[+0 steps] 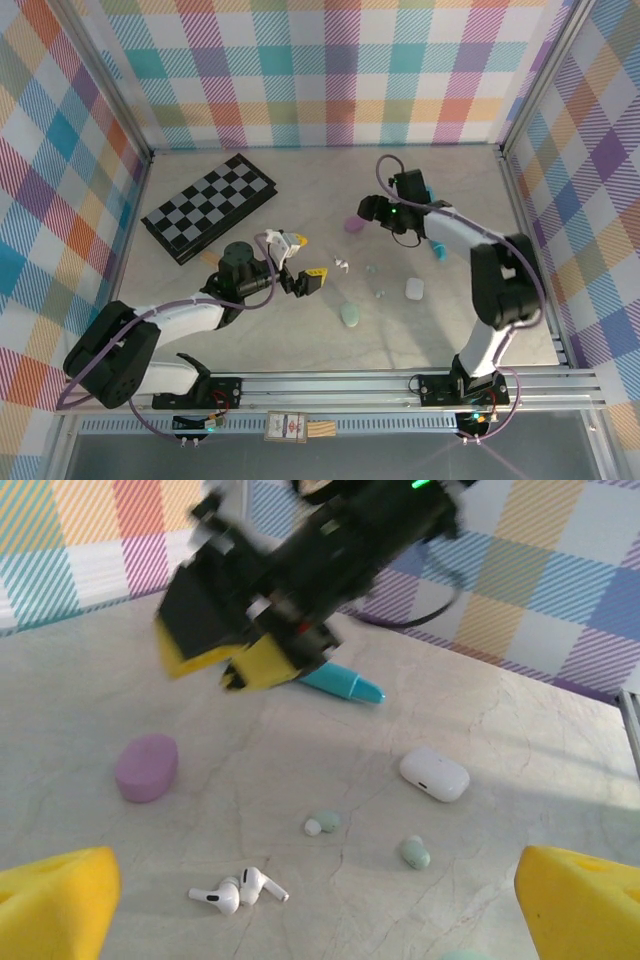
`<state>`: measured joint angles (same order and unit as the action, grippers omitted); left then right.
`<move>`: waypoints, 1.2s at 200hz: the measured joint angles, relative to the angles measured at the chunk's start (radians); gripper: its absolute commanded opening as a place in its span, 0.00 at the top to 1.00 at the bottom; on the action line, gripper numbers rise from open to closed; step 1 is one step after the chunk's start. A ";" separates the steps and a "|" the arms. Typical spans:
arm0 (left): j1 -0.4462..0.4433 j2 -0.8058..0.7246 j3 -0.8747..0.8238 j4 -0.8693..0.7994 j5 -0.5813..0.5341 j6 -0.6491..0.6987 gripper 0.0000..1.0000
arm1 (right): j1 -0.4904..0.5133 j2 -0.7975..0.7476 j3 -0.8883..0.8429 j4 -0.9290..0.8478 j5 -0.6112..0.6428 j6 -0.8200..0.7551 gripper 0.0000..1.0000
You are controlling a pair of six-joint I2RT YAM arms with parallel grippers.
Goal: Insert wireless bluetooth earbuds into charging case
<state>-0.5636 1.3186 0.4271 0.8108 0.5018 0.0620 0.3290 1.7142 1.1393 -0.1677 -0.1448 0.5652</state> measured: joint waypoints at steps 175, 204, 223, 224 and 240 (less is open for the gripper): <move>0.069 0.040 0.225 -0.320 -0.306 -0.271 0.00 | 0.700 -0.454 -0.530 -0.121 0.465 0.033 0.16; 0.069 0.040 0.223 -0.335 -0.317 -0.275 0.00 | 0.723 -0.379 -0.529 -0.111 0.471 0.063 0.24; 0.069 0.040 0.219 -0.341 -0.321 -0.275 0.00 | 0.733 -0.349 -0.514 -0.094 0.467 0.078 0.29; 0.069 0.040 0.219 -0.342 -0.321 -0.275 0.00 | 0.734 -0.348 -0.513 -0.094 0.467 0.078 0.29; 0.069 0.040 0.219 -0.346 -0.321 -0.275 0.00 | 0.740 -0.321 -0.507 -0.090 0.467 0.082 0.31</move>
<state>-0.4946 1.3582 0.6456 0.4644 0.1806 -0.2127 1.0687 1.3933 0.6327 -0.2577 0.3218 0.6472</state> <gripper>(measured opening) 0.996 0.702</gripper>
